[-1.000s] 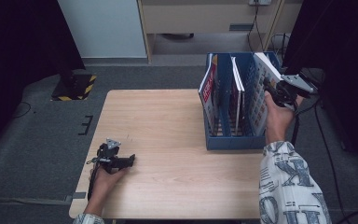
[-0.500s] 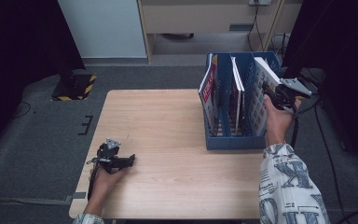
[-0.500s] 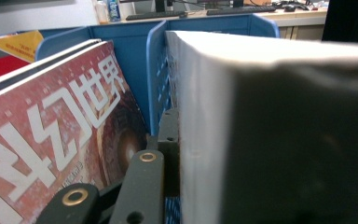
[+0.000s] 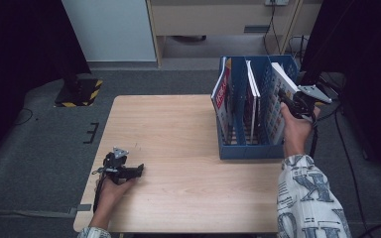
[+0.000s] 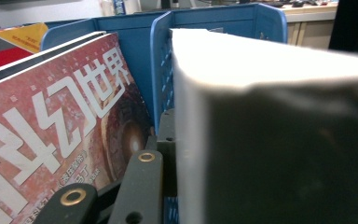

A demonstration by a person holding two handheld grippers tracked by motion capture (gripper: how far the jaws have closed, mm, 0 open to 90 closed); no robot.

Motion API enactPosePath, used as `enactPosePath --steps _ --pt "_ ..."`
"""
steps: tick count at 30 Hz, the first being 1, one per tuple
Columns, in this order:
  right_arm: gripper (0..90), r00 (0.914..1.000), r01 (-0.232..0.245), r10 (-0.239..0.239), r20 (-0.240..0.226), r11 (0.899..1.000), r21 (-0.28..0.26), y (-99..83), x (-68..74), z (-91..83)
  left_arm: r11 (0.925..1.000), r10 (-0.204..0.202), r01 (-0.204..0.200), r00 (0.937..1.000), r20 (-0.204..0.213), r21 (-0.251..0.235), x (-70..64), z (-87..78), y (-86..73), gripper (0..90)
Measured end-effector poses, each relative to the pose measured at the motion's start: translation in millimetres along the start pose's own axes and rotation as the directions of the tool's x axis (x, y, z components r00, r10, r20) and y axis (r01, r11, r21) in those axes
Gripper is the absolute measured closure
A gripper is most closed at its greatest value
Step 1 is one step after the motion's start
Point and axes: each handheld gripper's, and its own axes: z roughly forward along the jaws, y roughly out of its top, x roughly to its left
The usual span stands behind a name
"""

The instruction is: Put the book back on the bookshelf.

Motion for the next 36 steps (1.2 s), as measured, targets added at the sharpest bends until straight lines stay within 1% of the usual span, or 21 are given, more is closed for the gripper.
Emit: enactPosePath --steps 3,5,7,10,12,14,17,21,22,23,24,26,29,32,36 --pt "72.5 0.9997 0.009 -0.008 -0.021 1.000 0.011 1.2 0.2 0.4 1.0000 0.000 0.000 1.0000 0.000 0.000 0.0 0.0 0.0 0.0" --pt "72.1 0.9994 0.010 -0.010 -0.032 1.000 0.004 1.9 1.4 -0.4 1.0000 0.000 0.000 1.0000 0.000 0.000 0.0 0.0 0.0 0.0" --pt "72.1 0.9990 0.033 -0.032 -0.031 0.999 0.015 1.3 2.5 -0.2 1.0000 0.000 0.000 1.0000 0.000 0.000 -0.1 0.0 0.0 0.1" --pt "71.6 0.9991 0.028 -0.028 -0.032 0.999 0.015 0.9 1.8 -0.7 1.0000 -0.002 0.002 1.0000 -0.001 0.000 -0.2 -0.1 -0.1 0.0" --pt "71.2 0.9986 0.013 -0.012 -0.051 1.000 0.020 1.1 0.9 -0.8 1.0000 -0.002 0.002 1.0000 -0.001 0.000 -0.2 -0.1 -0.1 0.0" --pt "71.8 0.9983 0.024 -0.023 -0.053 1.000 0.020 1.1 2.0 -0.9 1.0000 -0.002 0.002 1.0000 -0.001 0.000 -0.2 -0.1 -0.1 0.0" --pt "73.0 0.9981 0.048 -0.047 -0.038 0.999 0.020 1.8 4.1 -1.5 1.0000 -0.001 0.001 1.0000 -0.001 0.000 -0.2 -0.1 -0.1 0.0" --pt "73.4 0.9988 0.049 -0.049 0.004 0.999 0.011 4.8 4.7 -3.8 1.0000 -0.003 0.003 1.0000 -0.003 0.000 -0.4 -0.2 -0.2 0.1" --pt "73.4 0.9991 0.043 -0.043 0.006 0.999 0.008 6.2 4.1 -4.2 1.0000 -0.004 0.004 1.0000 -0.002 0.000 -0.4 -0.2 -0.2 0.0" --pt "73.4 0.9989 0.047 -0.046 -0.005 0.999 0.005 7.4 2.7 -3.7 1.0000 -0.004 0.004 1.0000 -0.002 0.000 -0.4 -0.1 -0.2 0.0" --pt "73.5 0.9982 0.059 -0.059 -0.008 0.998 0.006 8.3 2.3 -3.1 1.0000 -0.003 0.003 1.0000 -0.003 0.000 -0.4 -0.2 -0.2 0.0" --pt "73.4 0.9981 0.062 -0.062 -0.001 0.998 0.002 9.8 2.1 -2.5 1.0000 -0.003 0.003 1.0000 -0.003 0.000 -0.4 -0.2 -0.1 0.0" --pt "73.4 0.9980 0.058 -0.058 0.027 0.998 -0.014 11.2 0.5 -1.4 1.0000 -0.004 0.004 1.0000 -0.004 0.000 -0.5 -0.2 -0.2 0.0" --pt "73.4 0.9984 0.045 -0.044 0.036 0.999 -0.026 12.0 -2.1 0.1 1.0000 -0.005 0.005 1.0000 -0.004 0.000 -0.6 -0.2 -0.2 0.0" --pt "73.5 0.9978 0.043 -0.041 0.052 0.998 -0.039 14.2 -4.4 1.9 1.0000 -0.004 0.004 1.0000 -0.005 0.000 -0.6 -0.1 -0.1 0.0"
